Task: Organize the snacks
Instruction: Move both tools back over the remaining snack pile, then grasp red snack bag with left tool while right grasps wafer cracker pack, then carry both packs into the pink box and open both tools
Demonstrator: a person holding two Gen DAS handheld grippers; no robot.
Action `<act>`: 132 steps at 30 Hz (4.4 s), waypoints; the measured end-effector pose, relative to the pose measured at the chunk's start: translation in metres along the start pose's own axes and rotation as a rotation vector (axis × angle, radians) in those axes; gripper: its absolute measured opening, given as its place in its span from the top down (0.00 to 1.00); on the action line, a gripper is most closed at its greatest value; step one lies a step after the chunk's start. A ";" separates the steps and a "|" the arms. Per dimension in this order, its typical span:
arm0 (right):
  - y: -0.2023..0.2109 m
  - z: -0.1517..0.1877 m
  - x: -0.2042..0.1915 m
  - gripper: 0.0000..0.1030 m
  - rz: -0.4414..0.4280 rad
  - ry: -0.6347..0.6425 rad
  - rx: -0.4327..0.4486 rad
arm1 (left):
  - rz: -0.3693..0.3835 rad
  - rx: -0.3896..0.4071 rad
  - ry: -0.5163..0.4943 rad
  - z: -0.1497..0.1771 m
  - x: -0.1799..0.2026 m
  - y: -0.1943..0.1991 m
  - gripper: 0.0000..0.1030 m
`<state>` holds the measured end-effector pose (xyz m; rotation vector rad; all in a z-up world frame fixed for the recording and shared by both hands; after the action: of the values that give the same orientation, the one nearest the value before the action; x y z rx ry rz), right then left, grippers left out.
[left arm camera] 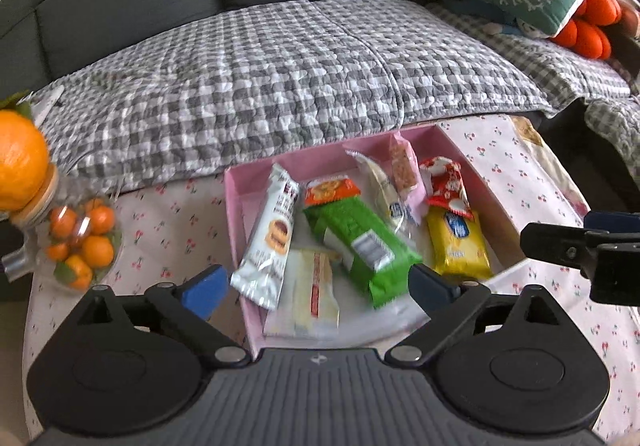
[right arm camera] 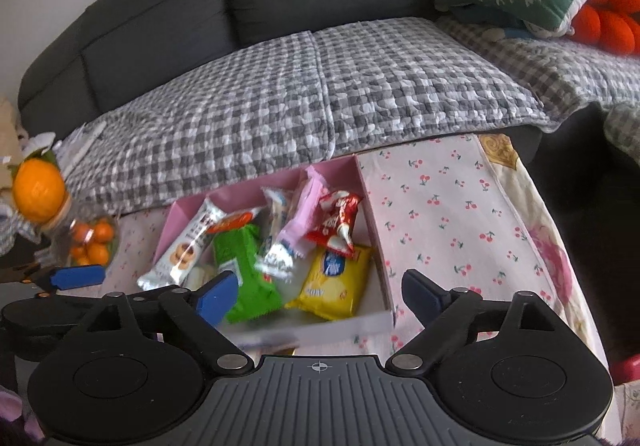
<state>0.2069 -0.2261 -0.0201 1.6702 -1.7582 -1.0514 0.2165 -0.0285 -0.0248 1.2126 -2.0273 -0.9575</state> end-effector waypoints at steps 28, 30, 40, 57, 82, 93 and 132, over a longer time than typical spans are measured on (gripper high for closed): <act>-0.006 0.087 -0.016 0.07 -0.061 0.351 -0.010 | 0.082 0.071 0.094 0.097 -0.011 0.018 0.01; -0.010 0.095 -0.015 0.07 -0.077 0.389 -0.027 | 0.103 0.067 0.083 0.104 -0.008 0.015 0.01; -0.020 0.139 -0.014 0.07 -0.077 0.629 -0.051 | 0.140 0.086 0.034 0.127 -0.003 0.004 0.01; -0.038 0.127 -0.021 0.03 -0.047 0.590 0.018 | 0.174 0.086 0.011 0.126 0.004 -0.009 0.23; -0.018 0.140 -0.033 0.68 -0.165 0.601 -0.040 | 0.232 0.068 0.069 0.126 0.003 0.004 0.62; -0.012 0.144 -0.004 0.67 -0.110 0.559 -0.034 | 0.213 0.031 0.083 0.140 -0.005 0.004 0.59; 0.000 0.118 0.009 0.68 -0.029 0.410 -0.068 | 0.226 0.090 0.030 0.124 0.014 0.022 0.73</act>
<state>0.1121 -0.2120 -0.0898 1.7267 -1.4210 -0.7073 0.1046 0.0008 -0.0757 1.0096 -2.1490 -0.7424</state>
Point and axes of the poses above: each gripper's, at about its wrist camera, not at the fingertips, and y roughly against the way its jaws point, x to its right, z to its underside, the point moved 7 cm from there along -y, roughly the way its jaws point, and after that the axes turned 13 degrees about z, right-handed, at the moved point
